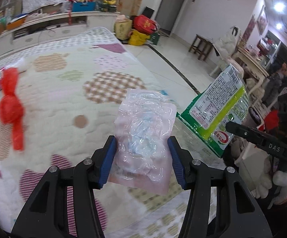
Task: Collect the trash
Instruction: 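Carry the plastic bag and green snack bag toward the black trash bin, then open both tools to drop the plastic bag and snack bag into the bin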
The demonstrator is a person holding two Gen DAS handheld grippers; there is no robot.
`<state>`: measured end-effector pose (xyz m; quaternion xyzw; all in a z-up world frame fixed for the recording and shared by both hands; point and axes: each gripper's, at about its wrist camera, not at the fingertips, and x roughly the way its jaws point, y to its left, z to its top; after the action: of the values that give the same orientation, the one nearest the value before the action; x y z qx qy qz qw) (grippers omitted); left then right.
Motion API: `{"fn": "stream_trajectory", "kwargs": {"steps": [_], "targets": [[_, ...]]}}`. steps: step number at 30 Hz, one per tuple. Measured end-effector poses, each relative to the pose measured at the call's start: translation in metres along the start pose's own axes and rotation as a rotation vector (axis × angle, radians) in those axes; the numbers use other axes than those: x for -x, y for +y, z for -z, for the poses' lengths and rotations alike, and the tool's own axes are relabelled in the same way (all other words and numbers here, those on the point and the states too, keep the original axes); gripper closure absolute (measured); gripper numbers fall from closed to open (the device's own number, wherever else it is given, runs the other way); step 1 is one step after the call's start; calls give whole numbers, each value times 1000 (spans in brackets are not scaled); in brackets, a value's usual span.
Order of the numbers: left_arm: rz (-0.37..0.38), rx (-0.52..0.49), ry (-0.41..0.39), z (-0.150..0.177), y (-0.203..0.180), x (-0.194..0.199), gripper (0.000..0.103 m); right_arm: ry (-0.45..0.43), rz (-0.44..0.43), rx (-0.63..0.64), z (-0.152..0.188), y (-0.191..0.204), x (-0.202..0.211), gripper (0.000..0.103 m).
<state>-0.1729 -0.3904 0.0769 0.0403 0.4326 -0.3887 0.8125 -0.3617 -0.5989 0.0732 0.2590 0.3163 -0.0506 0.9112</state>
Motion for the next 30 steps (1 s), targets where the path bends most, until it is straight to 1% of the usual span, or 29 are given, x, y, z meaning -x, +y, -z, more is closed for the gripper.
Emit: {"fn": "stream_trajectory", "kwargs": {"steps": [4,13,19,23,25,27,30], "targets": [[22,-24,17,-4,-22,-17,52,-17,49,-14,1,-22,14,88],[93,-67,54,-19,-76,-52,52,-30,200,-51,2,-72,40,88],[134,-70,93,-27,-100,-79,52,-15,291,-69,9,-98,45,88],[157,-60,123,-29,-110,-97,52,-3,353,-54,11,-104,41,88],[161,-62,136,-29,-114,-106,51,9,371,-53,13,-109,37,88],[188,-58,149,-27,-118,-112,48,31,379,-55,15,-112,31,88],[219,-39,149,-25,-120,-118,44,63,363,-65,19,-117,18,88]]}}
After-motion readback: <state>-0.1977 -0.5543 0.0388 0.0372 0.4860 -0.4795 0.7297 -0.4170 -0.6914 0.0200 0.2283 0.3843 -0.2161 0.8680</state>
